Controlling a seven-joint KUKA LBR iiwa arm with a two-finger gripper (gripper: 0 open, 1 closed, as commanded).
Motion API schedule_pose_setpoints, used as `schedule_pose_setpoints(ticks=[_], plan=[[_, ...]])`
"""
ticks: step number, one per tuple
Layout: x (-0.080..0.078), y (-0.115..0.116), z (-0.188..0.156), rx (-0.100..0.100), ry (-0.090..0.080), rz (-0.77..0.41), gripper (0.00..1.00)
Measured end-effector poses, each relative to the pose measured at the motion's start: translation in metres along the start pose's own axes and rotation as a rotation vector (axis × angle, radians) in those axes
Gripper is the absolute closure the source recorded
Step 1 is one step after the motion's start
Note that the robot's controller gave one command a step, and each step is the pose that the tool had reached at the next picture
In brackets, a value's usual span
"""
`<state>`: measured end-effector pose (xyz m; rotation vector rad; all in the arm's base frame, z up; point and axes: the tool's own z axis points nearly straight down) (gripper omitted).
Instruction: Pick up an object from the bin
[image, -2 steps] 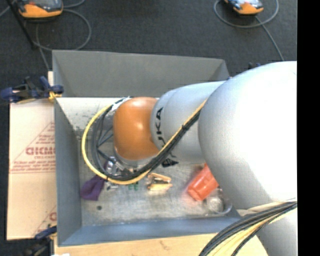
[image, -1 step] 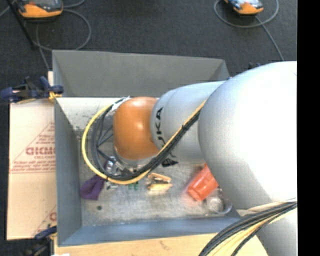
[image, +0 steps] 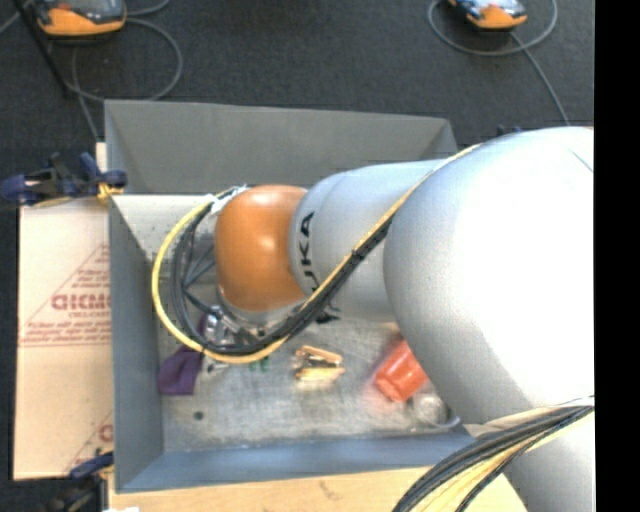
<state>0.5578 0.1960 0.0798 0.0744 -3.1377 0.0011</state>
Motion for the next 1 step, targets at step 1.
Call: schedule_pose_setpoints(ticks=[1], plan=[[0.0218,0.0362,-0.1564,-0.002,-0.010,-0.079,1.00]])
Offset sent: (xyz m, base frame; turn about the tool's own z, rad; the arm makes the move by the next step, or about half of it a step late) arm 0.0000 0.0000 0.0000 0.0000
